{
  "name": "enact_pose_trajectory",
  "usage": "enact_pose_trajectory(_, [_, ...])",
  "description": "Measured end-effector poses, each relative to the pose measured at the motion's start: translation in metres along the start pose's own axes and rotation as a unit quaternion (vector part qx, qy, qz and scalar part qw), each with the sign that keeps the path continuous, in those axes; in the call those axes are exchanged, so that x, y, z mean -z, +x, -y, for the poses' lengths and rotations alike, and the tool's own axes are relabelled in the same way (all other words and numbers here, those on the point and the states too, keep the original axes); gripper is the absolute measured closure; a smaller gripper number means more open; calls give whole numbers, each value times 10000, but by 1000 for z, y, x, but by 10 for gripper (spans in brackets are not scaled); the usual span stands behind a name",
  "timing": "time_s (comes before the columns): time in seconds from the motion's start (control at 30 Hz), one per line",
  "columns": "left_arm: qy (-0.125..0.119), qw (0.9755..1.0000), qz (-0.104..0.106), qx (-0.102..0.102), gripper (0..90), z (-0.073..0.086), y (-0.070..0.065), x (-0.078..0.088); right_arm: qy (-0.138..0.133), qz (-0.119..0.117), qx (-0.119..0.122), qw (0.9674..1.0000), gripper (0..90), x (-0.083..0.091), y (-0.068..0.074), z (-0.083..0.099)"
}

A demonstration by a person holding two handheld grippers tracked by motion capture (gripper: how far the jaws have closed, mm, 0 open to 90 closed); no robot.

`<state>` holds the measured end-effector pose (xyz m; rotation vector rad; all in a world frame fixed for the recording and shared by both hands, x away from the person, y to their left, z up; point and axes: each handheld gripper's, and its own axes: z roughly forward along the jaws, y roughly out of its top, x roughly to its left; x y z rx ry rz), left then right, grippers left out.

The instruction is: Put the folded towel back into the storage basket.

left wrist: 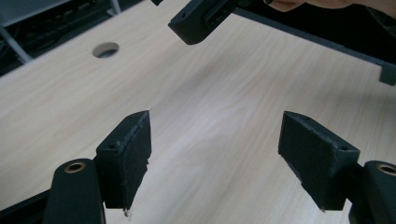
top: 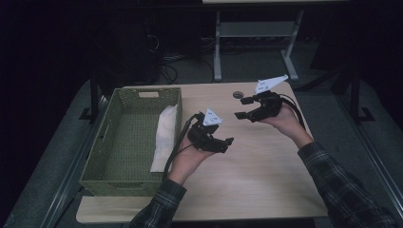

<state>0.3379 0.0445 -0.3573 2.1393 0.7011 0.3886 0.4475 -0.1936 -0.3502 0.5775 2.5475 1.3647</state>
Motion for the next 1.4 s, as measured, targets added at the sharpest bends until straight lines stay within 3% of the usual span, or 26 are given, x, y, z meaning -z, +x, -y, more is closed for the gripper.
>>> enact_pose_trajectory(0.3, [17, 9999, 134, 48, 248, 25, -16, -27, -13, 152, -309, 9994, 281, 14, 4, 51])
enact_pose_trajectory(0.47, [79, 9996, 221, 139, 242, 43, -19, -42, 116, 205, -509, 9984, 276, 16, 8, 85])
enact_pose_trajectory(0.63, [273, 9994, 184, 66, 231, 60, -21, -56, 252, 305, -701, 9968, 261, 17, 13, 115])
enact_pose_trajectory(0.83, [385, 9990, 200, 145, 224, 73, -18, -65, 367, 436, -961, 9937, 257, 19, 21, 153])
enact_pose_trajectory(0.93, [449, 9989, 121, 33, 218, 77, -19, -67, 471, 616, -895, 9930, 256, 19, 25, 163])
enact_pose_trajectory(1.0, [462, 9989, 93, 48, 217, 79, -19, -68, 533, 617, -949, 9921, 252, 18, 27, 167])
enact_pose_trajectory(1.03, [470, 9988, 107, 92, 217, 80, -19, -69, 595, 652, -864, 9923, 250, 16, 29, 169])
enact_pose_trajectory(1.23, [686, 9976, 23, 55, 209, 87, -16, -76, 706, 753, -734, 9920, 233, 13, 32, 168])
enact_pose_trajectory(1.4, [584, 9982, 81, 136, 186, 91, -14, -78, 737, 794, -748, 9913, 207, 13, 32, 168])
